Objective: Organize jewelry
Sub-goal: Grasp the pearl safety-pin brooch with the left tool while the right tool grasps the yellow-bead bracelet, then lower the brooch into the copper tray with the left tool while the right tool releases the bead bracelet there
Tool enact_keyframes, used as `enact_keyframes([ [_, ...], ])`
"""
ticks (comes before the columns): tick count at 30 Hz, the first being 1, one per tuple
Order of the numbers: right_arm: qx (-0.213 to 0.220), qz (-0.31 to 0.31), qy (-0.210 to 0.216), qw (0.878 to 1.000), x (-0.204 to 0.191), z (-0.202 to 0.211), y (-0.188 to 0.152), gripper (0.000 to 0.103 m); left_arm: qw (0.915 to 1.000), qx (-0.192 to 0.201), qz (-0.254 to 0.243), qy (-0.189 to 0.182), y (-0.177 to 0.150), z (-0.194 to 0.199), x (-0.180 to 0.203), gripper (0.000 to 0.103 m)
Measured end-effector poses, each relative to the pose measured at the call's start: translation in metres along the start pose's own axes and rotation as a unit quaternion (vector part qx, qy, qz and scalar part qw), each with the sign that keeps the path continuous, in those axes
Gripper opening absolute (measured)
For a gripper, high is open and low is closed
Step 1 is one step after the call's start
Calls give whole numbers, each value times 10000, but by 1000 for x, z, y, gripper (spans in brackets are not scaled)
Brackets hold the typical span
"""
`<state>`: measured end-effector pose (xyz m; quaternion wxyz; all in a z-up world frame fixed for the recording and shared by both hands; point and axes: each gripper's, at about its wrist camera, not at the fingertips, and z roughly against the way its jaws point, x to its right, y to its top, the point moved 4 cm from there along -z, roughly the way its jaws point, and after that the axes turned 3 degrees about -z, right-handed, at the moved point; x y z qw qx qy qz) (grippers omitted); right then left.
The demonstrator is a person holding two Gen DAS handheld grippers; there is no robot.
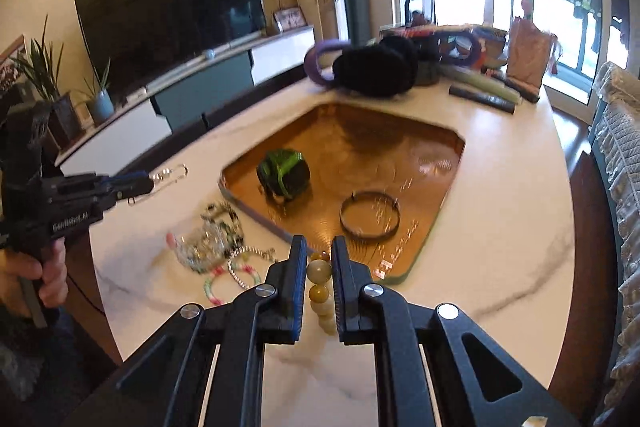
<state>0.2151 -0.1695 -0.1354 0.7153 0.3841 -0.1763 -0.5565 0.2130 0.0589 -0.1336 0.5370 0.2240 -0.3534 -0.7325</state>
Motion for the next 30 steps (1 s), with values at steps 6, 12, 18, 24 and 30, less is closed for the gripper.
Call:
enact_keyframes([
  [6,478,-233,31,9986,-1,21,21,11,9992,278,-156,-253,31,9,29,12],
  [12,738,-474,198,9959,-10,37,60,11,9955,733,-70,-596,84,24,56,12],
  [18,1116,-631,98,9917,-19,53,95,11,9924,1049,-47,-642,115,40,59,12],
  [24,1273,-778,107,9888,-12,48,101,11,9914,1071,40,-746,119,27,55,12],
  [30,994,-876,23,9912,14,10,104,11,9921,882,132,-877,123,-15,63,12],
])
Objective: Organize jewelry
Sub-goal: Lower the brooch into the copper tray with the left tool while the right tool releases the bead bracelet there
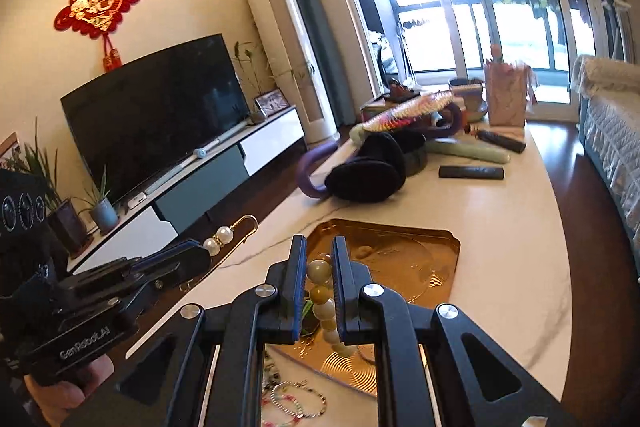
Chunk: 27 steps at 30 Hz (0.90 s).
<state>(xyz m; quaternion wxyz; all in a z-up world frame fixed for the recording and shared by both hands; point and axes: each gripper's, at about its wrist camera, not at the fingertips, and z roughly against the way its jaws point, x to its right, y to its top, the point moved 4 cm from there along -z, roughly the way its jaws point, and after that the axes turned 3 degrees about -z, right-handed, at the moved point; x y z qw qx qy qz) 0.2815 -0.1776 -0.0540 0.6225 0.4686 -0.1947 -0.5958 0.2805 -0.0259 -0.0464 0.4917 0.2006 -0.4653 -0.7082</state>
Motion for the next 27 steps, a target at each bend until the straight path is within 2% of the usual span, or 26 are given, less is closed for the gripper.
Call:
enact_keyframes([
  [4,-248,-112,-107,9996,22,-30,-4,11,9996,-279,30,21,-6,-43,-3,12],
  [7,-463,-127,-270,9985,38,-52,-13,11,9981,-574,29,238,-19,-81,-9,12],
  [10,-622,-147,-378,9972,52,-72,-17,11,9963,-827,106,216,-31,-114,-13,12],
  [15,-749,131,-490,9959,55,-99,-17,11,9935,-1081,-50,358,-49,-152,-17,12],
  [18,-891,123,-448,9949,58,-116,-22,11,9907,-1289,-77,431,-60,-169,-23,12],
  [20,-1035,127,-486,9934,63,-127,-31,11,9875,-1506,94,459,-69,-179,-31,12],
  [24,-1388,11,-633,9883,80,-148,-53,11,9800,-1770,-126,902,-79,-188,-36,12],
  [27,-1607,-188,-684,9844,92,-157,-67,11,9783,-1817,-191,982,-81,-185,-34,12],
])
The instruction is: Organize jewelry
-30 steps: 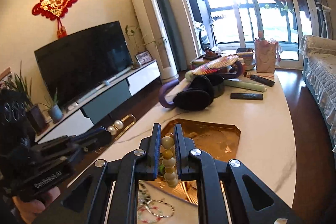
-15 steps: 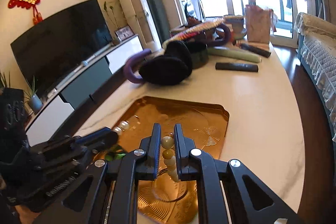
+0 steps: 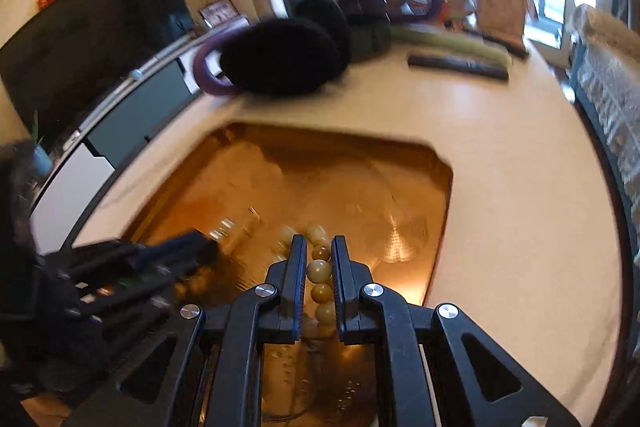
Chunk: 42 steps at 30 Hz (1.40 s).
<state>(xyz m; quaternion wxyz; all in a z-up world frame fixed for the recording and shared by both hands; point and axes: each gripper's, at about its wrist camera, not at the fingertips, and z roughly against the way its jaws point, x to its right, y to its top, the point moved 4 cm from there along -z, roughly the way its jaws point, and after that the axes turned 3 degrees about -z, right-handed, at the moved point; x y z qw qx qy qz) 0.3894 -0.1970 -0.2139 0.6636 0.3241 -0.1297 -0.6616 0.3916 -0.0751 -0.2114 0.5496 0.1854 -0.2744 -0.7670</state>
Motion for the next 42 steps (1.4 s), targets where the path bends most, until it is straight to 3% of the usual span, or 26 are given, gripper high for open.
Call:
enact_keyframes([
  [3,-75,-28,-7,10000,0,-4,-4,11,9999,-39,-4,132,-2,5,-2,13],
  [4,-106,7,6,9999,-1,-3,-5,11,9999,-107,23,127,-2,7,-3,19],
  [5,-159,45,-31,9999,-3,-3,-5,12,9997,-203,35,116,-2,8,-1,42],
  [6,-198,54,-86,9998,-5,-4,-5,14,9996,-269,21,114,-2,14,1,56],
  [7,-221,61,-127,9997,-6,-2,-4,21,9994,-180,-43,291,0,22,2,64],
  [9,-89,91,-229,9997,-7,8,-2,29,9990,74,-175,412,3,45,2,71],
  [11,74,-24,-151,9999,-7,21,1,54,9995,178,-87,257,5,65,-2,85],
  [13,199,-132,-10,9997,-9,34,4,65,9994,337,9,4,5,92,-7,89],
  [14,254,-138,58,9996,-12,40,5,66,9991,416,23,4,4,107,-9,90],
  [17,428,81,132,9990,-32,68,10,71,9981,598,-106,137,1,152,-12,90],
  [21,671,357,88,9971,-54,117,11,83,9909,982,-707,585,-14,233,-14,91],
  [23,778,454,262,9956,-64,144,8,87,9863,1275,-759,727,-29,268,-21,102],
  [26,1021,491,553,9920,-78,189,-10,92,9877,1401,-340,606,-60,297,-41,103],
  [28,1056,463,783,9902,-83,202,-26,93,9908,1273,-120,439,-80,295,-50,103],
  [31,936,539,1011,9890,-88,196,-50,92,9924,1118,-183,489,-105,275,-57,103],
  [33,936,828,844,9886,-89,179,-64,83,9926,1019,-291,590,-119,254,-59,102],
  [34,883,887,735,9894,-87,170,-71,70,9922,1002,-346,648,-123,245,-60,99],
  [35,767,920,691,9904,-85,159,-78,58,9923,956,-395,687,-128,234,-62,84],
  [36,590,903,673,9919,-82,148,-83,53,9936,857,-432,591,-132,224,-64,73],
  [37,287,786,669,9942,-77,134,-90,42,9951,680,-528,478,-135,210,-64,51],
  [38,31,649,735,9952,-72,123,-96,34,9962,560,-524,421,-138,202,-67,42],
  [40,-235,543,860,9945,-66,107,-104,27,9992,321,-227,-45,-144,187,-74,42],
  [42,-288,727,613,9951,-67,98,-110,26,9994,15,-57,-355,-152,168,-78,41],
])
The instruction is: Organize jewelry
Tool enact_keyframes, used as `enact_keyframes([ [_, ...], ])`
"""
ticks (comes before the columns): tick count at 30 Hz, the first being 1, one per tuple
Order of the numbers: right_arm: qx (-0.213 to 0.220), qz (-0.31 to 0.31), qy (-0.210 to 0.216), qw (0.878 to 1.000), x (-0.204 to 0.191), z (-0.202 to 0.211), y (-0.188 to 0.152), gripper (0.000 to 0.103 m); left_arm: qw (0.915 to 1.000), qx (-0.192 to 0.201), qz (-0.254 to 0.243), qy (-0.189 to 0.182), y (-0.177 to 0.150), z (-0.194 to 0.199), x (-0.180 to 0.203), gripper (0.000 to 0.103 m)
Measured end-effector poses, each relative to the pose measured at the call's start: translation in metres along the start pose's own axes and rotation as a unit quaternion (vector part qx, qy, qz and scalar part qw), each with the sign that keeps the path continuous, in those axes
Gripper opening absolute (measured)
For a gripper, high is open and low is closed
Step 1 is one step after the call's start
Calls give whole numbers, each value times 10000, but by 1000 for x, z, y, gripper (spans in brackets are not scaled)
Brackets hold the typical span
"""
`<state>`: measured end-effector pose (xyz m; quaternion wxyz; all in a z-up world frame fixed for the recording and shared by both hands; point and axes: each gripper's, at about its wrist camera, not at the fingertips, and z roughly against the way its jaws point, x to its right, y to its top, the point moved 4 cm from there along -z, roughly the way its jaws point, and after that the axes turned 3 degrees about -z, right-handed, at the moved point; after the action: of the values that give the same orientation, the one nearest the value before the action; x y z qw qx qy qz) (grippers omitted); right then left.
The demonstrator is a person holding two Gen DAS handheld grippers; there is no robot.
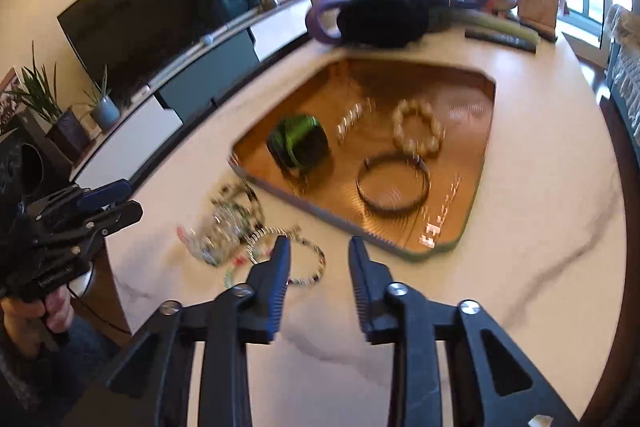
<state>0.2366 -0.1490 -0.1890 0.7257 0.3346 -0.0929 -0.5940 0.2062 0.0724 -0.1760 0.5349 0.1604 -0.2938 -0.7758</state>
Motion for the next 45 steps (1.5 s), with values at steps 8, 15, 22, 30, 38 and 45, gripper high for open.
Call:
enact_keyframes([
  [8,-253,674,-121,9973,-18,-26,-9,26,9985,-227,-502,-3,-6,-24,17,39],
  [15,-126,1279,-576,9900,-28,-39,-16,23,9982,-549,-141,-188,-5,-36,7,33],
  [22,-166,1294,-556,9899,-31,-39,-17,3,9970,-455,198,-595,-2,-25,1,7],
  [30,132,1172,-482,9919,-33,-15,-10,3,9975,-156,217,-660,2,-6,5,6],
  [38,683,1160,-536,9895,-32,12,2,3,9972,454,-245,-542,9,25,23,5],
  [45,350,1158,-513,9913,-29,0,-5,3,9986,-246,-244,-401,-2,-7,24,13],
])
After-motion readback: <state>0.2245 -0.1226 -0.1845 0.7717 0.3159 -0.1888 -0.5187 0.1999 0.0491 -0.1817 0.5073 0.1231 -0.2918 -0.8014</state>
